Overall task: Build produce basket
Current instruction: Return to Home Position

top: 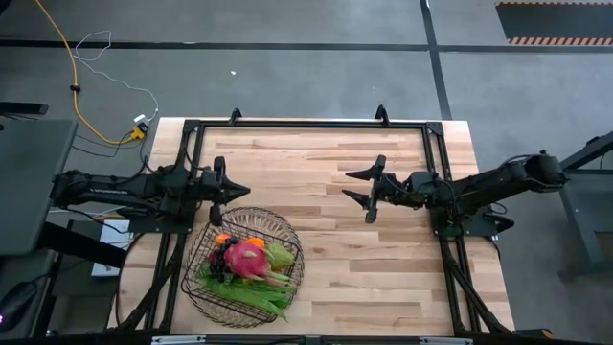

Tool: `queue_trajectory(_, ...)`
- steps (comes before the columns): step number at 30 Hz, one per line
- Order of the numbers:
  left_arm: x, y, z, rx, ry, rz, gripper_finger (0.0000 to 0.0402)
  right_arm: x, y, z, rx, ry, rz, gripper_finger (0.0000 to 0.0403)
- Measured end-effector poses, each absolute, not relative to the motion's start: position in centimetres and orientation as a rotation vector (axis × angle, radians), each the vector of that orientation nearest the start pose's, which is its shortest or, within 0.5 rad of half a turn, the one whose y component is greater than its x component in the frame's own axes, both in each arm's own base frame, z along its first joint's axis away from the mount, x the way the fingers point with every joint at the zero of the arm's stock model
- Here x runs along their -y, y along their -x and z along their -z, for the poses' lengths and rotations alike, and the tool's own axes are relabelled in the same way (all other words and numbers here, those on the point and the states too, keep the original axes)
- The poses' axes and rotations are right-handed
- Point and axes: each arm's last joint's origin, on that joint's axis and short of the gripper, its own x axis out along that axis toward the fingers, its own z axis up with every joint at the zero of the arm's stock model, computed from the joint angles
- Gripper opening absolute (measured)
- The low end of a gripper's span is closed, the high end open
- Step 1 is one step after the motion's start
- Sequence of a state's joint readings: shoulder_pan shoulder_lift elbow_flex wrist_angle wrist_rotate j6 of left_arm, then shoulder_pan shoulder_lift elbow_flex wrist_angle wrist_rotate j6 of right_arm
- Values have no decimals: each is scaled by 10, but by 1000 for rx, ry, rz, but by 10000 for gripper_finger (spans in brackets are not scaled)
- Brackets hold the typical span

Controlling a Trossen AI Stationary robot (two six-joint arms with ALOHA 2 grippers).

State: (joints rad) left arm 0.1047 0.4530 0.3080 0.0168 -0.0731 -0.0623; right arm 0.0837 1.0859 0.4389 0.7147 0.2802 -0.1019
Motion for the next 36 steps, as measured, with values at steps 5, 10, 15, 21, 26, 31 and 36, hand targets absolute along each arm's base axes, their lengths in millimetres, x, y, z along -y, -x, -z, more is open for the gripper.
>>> queue_trajectory(5, -16, -126, -225, -183, 62, -193, 1, -11, -224, -244, 57, 89, 199, 217)
queue_trajectory(10, -16, -125, -198, -204, 79, -203, 0, -11, -224, -244, 60, 56, 191, 217)
queue_trajectory(15, -16, -117, -191, -163, 69, -219, 0, -11, -224, -242, 46, 58, 190, 217)
queue_trajectory(21, -18, -105, -195, -112, 55, -235, 0, -11, -224, -242, 45, 47, 190, 217)
queue_trajectory(26, -18, -97, -194, -85, 75, -235, 0, -11, -224, -242, 45, 47, 190, 217)
queue_trajectory(31, -17, -98, -170, 1, 94, -221, 0, -11, -224, -242, 44, 47, 190, 217)
queue_trajectory(36, -17, -96, -168, 20, 86, -205, 0, -11, -224, -241, 38, 48, 189, 217)
